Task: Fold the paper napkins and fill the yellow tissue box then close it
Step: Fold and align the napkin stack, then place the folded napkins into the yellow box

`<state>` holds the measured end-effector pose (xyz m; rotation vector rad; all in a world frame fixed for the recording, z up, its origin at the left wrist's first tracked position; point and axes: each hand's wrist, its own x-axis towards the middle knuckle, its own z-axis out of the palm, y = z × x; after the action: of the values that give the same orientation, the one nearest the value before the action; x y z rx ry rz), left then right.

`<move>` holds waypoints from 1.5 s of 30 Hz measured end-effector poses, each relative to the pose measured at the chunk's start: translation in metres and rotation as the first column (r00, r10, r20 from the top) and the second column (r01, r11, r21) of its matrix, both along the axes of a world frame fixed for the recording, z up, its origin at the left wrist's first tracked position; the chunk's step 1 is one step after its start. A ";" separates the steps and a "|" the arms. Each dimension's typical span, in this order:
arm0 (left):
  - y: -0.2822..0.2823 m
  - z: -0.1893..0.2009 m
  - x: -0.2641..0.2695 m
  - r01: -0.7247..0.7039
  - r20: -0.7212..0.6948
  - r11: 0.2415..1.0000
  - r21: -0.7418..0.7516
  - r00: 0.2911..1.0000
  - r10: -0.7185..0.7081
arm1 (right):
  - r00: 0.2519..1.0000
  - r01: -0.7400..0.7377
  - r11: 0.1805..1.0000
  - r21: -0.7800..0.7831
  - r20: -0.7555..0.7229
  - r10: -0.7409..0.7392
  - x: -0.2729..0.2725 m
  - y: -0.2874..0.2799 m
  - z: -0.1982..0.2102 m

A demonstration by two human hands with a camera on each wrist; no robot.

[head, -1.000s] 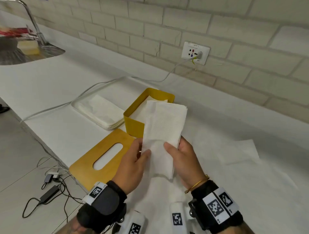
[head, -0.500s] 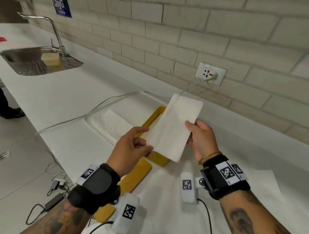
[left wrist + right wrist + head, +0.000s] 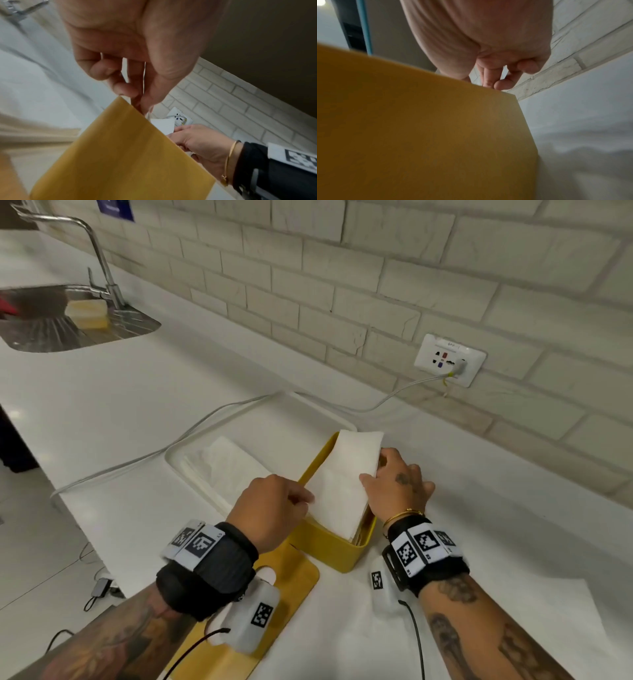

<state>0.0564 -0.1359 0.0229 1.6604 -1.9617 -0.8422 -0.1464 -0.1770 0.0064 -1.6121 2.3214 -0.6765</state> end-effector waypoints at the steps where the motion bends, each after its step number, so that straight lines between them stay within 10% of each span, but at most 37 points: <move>1: 0.000 0.000 0.000 0.022 0.053 1.000 0.003 0.998 -0.022 | 1.000 0.003 1.000 -0.004 -0.029 -0.003 0.000 -0.002 -0.001; 9: -0.005 0.005 0.000 0.126 0.375 0.992 0.006 0.919 -0.119 | 0.985 -0.004 0.993 0.120 -0.168 0.025 0.010 -0.003 -0.002; 20: 0.014 0.028 -0.011 0.313 0.750 0.949 -0.019 0.633 -0.194 | 0.937 -0.178 0.984 0.013 -0.305 0.173 0.010 0.000 0.011; 25: 0.018 0.017 -0.022 0.486 0.696 0.873 0.049 0.610 -0.378 | 0.819 -0.521 0.814 0.255 -0.117 0.561 0.017 -0.006 0.025; 33: 0.009 -0.004 -0.027 0.545 0.709 0.829 0.126 0.535 -0.459 | 0.733 -0.287 0.678 0.677 -0.300 0.610 0.004 -0.023 0.026; 36: 0.009 -0.006 -0.027 0.544 0.712 0.831 0.112 0.539 -0.449 | 0.709 -0.184 0.705 0.685 -0.405 0.578 0.002 -0.025 0.028; 40: 0.008 -0.008 -0.028 0.542 0.718 0.834 0.103 0.539 -0.439 | 0.733 -0.361 0.883 0.301 -0.494 0.468 0.010 -0.014 0.034; 45: 0.010 -0.008 -0.030 0.542 0.727 0.836 0.092 0.537 -0.428 | 0.667 -0.514 0.670 0.535 -0.242 0.705 0.024 -0.002 0.030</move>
<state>0.0267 -0.1262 0.0150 1.4788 -3.0606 -0.1343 -0.1227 -0.1791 0.0363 -2.2881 1.7160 0.3734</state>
